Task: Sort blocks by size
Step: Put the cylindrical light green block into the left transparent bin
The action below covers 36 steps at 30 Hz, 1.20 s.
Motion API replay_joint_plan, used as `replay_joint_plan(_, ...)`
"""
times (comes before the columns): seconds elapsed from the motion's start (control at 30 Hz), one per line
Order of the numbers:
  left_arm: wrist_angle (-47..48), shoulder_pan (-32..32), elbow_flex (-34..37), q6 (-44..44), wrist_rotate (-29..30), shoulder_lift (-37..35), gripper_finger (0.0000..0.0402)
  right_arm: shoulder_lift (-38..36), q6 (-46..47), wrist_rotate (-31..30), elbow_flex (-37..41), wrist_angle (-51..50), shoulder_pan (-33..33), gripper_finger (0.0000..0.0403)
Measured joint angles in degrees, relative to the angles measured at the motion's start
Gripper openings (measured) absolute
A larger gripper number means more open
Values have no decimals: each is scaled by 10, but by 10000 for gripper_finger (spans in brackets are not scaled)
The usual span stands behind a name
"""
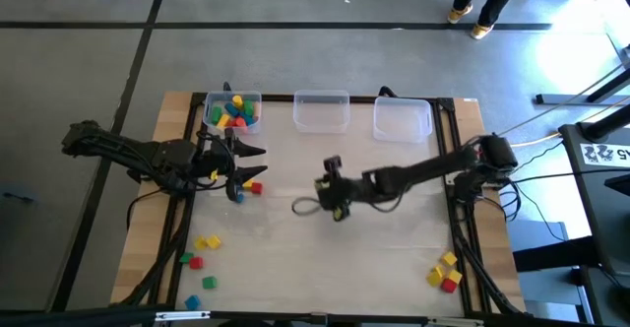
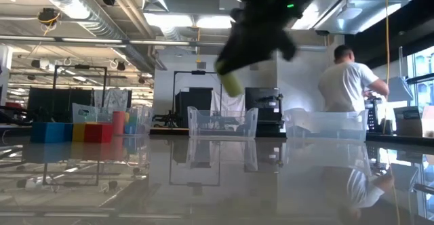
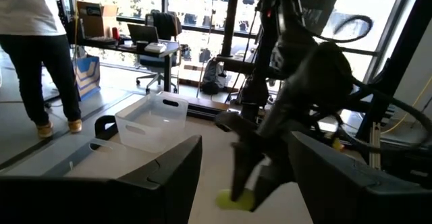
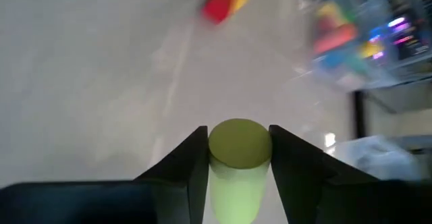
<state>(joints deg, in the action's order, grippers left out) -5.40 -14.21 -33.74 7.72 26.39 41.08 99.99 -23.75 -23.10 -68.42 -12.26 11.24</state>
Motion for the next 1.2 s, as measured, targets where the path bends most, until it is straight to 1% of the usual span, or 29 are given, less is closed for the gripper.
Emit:
replay_joint_plan(0.23, 0, 0, 0, 0, 0, 0, 219, 24, -77, 4, 0, 165, -71, 138)
replay_joint_plan(0.4, 2, 0, 0, -3, 2, 1, 219, 59, -105, 53, 0, 305, -116, 138)
replay_joint_plan(0.53, 1, 1, 0, -4, 4, 3, 219, 98, -108, 87, -1, 406, -149, 138)
replay_joint_plan(0.63, 2, 1, 0, -5, 5, 3, 219, 127, -108, 92, -4, 463, -169, 138)
replay_joint_plan(0.77, 2, 1, 0, -6, 5, 3, 219, 163, -97, 93, -31, 495, -189, 138)
replay_joint_plan(0.93, 0, 1, 0, -6, 5, 3, 219, 219, -95, 128, -98, 492, -210, 138)
replay_joint_plan(1.2, 0, 1, 0, -6, 5, 3, 219, 331, -101, 154, -275, 469, -226, 138)
